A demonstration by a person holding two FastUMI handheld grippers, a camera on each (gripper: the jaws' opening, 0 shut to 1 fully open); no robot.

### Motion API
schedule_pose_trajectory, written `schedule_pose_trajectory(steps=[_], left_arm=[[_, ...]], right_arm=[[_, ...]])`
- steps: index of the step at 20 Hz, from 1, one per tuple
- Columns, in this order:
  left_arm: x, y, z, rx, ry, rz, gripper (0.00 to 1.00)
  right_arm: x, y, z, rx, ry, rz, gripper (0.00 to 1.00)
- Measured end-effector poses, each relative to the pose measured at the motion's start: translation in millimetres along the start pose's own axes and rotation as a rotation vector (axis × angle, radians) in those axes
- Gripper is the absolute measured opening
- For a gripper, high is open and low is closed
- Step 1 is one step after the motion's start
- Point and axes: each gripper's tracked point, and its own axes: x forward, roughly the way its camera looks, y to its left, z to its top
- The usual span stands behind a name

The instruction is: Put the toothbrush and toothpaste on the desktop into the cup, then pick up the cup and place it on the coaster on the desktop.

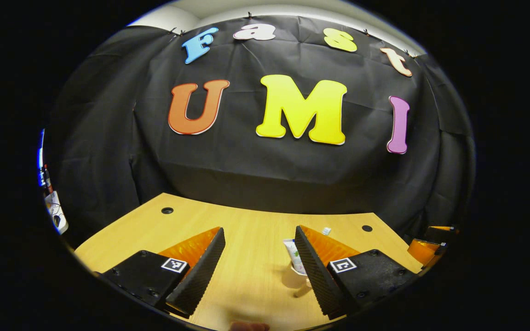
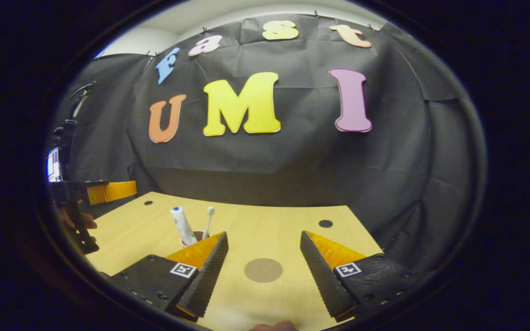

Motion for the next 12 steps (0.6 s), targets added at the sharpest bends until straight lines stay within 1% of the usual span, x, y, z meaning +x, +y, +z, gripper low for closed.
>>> schedule_pose_trajectory(steps=[1, 2, 3, 5, 7, 9, 12], left_arm=[[2, -7, -4, -0.004, 0.036, -0.013, 0.96], [4, -17, -15, -0.009, 0.107, -0.035, 0.96], [6, -22, -23, -0.011, 0.167, -0.040, 0.96], [4, -32, -53, -0.017, 0.333, -0.051, 0.96], [1, -42, -74, -0.029, 0.464, -0.065, 0.97], [0, -50, -97, -0.045, 0.588, -0.092, 0.97], [5, -58, -125, -0.037, 0.749, -0.122, 0.97]], right_arm=[[-9, -11, -1, 0.007, 0.013, -0.014, 0.93], [-18, -20, -2, 0.011, 0.022, -0.028, 0.93], [-25, -29, 0, 0.014, 0.027, -0.041, 0.93], [-39, -42, 2, 0.012, 0.029, -0.061, 0.94], [-50, -58, 5, 0.006, 0.023, -0.087, 0.93], [-54, -73, 6, 0.023, 0.023, -0.114, 0.93], [-59, -95, 5, 0.050, 0.029, -0.152, 0.93]])
